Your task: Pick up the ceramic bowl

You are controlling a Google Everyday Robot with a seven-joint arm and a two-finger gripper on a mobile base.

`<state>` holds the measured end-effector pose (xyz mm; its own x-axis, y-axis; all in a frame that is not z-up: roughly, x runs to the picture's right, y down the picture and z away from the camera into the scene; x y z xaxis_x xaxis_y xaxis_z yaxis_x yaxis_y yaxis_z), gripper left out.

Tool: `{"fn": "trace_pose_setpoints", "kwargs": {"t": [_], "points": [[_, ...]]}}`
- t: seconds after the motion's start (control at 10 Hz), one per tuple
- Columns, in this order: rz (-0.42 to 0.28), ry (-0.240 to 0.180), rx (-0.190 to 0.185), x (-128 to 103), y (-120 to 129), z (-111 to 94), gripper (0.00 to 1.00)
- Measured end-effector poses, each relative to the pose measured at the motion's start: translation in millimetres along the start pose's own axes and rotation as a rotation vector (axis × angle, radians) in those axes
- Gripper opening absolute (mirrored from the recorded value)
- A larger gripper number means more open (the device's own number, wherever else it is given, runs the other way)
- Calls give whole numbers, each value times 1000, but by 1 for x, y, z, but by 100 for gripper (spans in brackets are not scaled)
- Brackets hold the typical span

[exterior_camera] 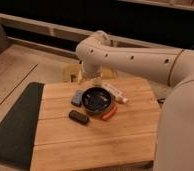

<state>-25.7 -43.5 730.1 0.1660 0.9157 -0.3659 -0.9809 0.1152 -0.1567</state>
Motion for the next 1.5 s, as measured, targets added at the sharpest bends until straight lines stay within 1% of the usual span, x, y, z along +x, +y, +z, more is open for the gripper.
{"fn": "trace_pose_setpoints", "kwargs": {"t": [0.1, 0.2, 0.3, 0.4, 0.5, 0.6, 0.7, 1.0, 1.3, 1.4, 1.5], "points": [[0, 0, 1, 0, 0, 0, 65], [6, 12, 0, 1, -1, 6, 65], [32, 30, 0, 4, -8, 14, 65], [79, 56, -20, 6, -16, 27, 65], [111, 77, -41, 7, -21, 41, 65], [125, 100, -67, 6, -23, 55, 65], [128, 114, -80, 2, -28, 67, 65], [119, 131, -75, -13, -55, 94, 65], [117, 132, -74, -14, -55, 95, 65], [116, 136, -70, -13, -56, 95, 65], [110, 150, -66, -12, -59, 99, 65]]}}
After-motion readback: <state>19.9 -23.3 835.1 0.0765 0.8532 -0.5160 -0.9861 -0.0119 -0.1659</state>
